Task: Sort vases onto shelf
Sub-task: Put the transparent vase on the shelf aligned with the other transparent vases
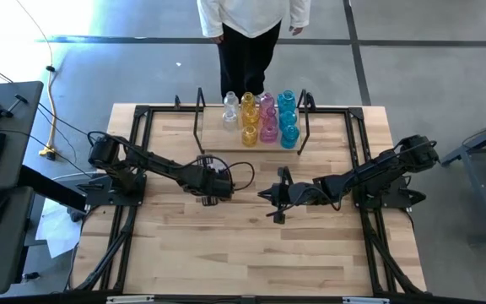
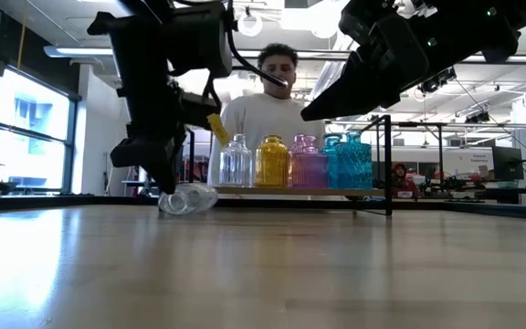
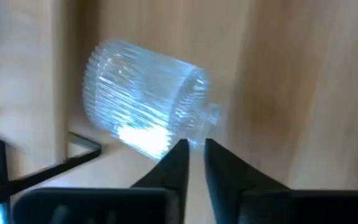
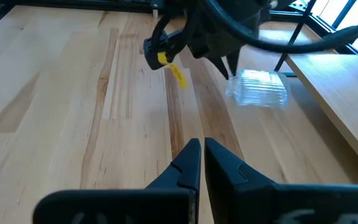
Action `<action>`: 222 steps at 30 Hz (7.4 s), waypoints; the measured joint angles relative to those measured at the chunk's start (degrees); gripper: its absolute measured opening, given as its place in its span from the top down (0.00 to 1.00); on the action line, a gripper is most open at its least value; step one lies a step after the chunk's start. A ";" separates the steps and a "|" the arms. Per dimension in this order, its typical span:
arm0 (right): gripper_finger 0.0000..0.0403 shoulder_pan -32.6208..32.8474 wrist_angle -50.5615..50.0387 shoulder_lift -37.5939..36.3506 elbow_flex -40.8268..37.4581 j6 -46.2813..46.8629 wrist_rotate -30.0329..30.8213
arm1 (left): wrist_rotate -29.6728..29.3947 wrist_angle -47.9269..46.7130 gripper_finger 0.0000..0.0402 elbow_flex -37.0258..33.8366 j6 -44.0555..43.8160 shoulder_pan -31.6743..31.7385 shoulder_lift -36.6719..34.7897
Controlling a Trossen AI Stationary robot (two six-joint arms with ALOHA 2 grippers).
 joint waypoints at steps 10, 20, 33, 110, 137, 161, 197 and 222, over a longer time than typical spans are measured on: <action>0.99 -0.47 0.01 0.00 0.02 2.01 -0.03 | 4.73 1.20 1.00 -2.66 -8.04 -2.58 -4.73; 0.99 -2.29 3.85 0.00 0.04 3.00 -1.93 | 5.16 15.76 1.00 -14.75 -15.00 -3.55 -19.11; 0.86 -4.76 9.88 8.15 3.77 4.34 0.07 | 3.91 24.71 1.00 -26.11 -19.02 -6.25 -26.75; 0.52 -12.24 -3.92 38.23 35.63 -33.58 9.75 | 15.48 67.75 1.00 -45.10 -4.00 15.57 -20.66; 0.98 -16.43 -11.89 37.53 47.14 -29.95 3.96 | 23.67 64.86 1.00 -45.30 -0.91 15.15 -24.21; 1.00 -15.40 -24.21 38.35 49.40 -22.49 -10.78 | 16.35 77.66 1.00 -55.33 -10.59 15.42 -24.49; 1.00 -17.49 -41.24 37.92 59.42 -12.22 -14.31 | 25.49 79.18 1.00 -55.37 -12.06 11.53 -24.32; 1.00 -20.21 -41.93 38.36 61.94 -6.86 -23.56 | 22.03 73.78 0.81 -52.43 -12.02 8.90 -23.29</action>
